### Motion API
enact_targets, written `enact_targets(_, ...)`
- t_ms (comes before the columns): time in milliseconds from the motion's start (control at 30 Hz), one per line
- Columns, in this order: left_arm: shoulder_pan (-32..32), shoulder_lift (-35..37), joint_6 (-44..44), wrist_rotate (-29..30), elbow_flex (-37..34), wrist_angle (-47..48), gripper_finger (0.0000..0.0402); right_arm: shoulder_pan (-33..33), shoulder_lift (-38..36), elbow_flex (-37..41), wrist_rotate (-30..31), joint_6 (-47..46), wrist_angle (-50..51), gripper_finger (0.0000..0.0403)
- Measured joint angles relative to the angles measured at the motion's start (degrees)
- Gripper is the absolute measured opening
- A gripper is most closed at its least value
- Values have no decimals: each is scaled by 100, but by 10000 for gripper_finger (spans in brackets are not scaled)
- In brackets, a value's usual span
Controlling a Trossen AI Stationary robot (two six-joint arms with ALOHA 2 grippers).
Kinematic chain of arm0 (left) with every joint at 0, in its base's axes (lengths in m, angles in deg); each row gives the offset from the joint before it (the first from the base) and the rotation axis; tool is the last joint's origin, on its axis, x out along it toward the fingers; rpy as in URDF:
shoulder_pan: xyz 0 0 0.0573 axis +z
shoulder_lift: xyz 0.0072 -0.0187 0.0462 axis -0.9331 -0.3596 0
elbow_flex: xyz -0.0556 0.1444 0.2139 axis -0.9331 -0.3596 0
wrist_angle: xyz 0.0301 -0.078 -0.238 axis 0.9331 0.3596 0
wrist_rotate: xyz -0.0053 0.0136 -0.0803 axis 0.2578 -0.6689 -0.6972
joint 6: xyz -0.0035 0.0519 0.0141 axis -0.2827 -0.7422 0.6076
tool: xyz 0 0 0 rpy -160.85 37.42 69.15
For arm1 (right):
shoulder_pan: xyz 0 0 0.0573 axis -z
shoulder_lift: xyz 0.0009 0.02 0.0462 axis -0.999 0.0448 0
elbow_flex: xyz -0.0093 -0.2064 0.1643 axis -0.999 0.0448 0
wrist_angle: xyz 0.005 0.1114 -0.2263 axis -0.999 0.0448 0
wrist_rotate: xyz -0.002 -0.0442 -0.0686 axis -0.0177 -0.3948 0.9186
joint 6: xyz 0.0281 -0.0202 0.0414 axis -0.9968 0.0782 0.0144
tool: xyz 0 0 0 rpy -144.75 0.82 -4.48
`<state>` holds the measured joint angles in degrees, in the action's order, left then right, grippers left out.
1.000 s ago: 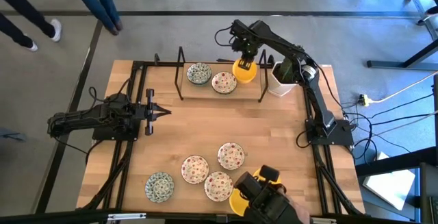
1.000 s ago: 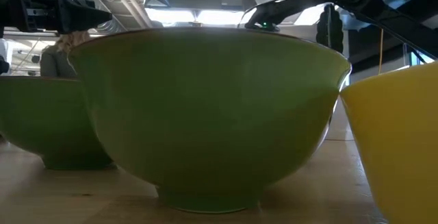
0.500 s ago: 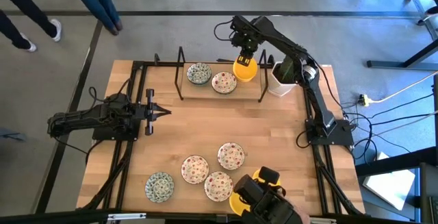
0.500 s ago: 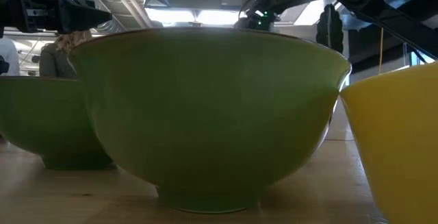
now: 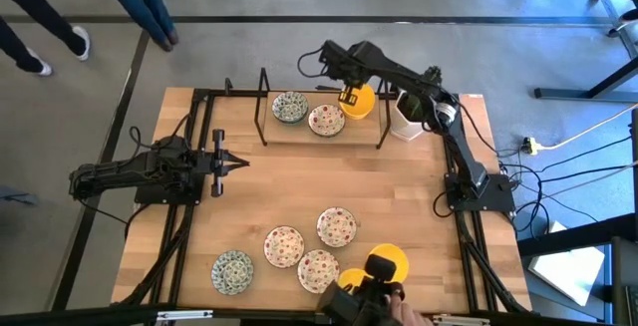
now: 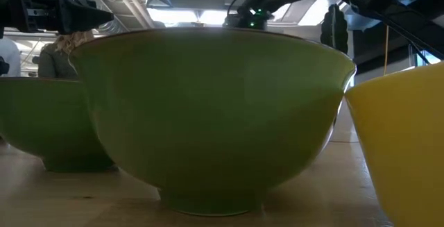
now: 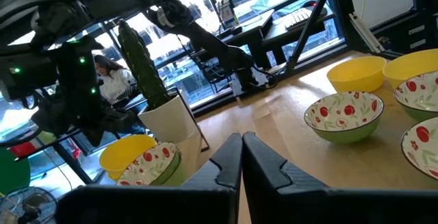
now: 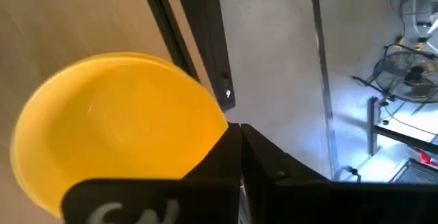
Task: Pick & Place Mini bowls
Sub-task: Stack the yellow bowl on the yellow bowl on the shelf
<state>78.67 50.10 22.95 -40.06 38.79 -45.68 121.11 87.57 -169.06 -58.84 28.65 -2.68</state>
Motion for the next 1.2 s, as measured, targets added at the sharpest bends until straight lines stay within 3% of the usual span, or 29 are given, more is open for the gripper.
enact_targets(933, 0, 2, 4, 2, 0, 0, 6, 69, 58, 20, -214, -467, 276, 1)
enact_targets(1200, 1, 0, 4, 0, 0, 0, 5, 124, 59, 781, -13, -410, -135, 1)
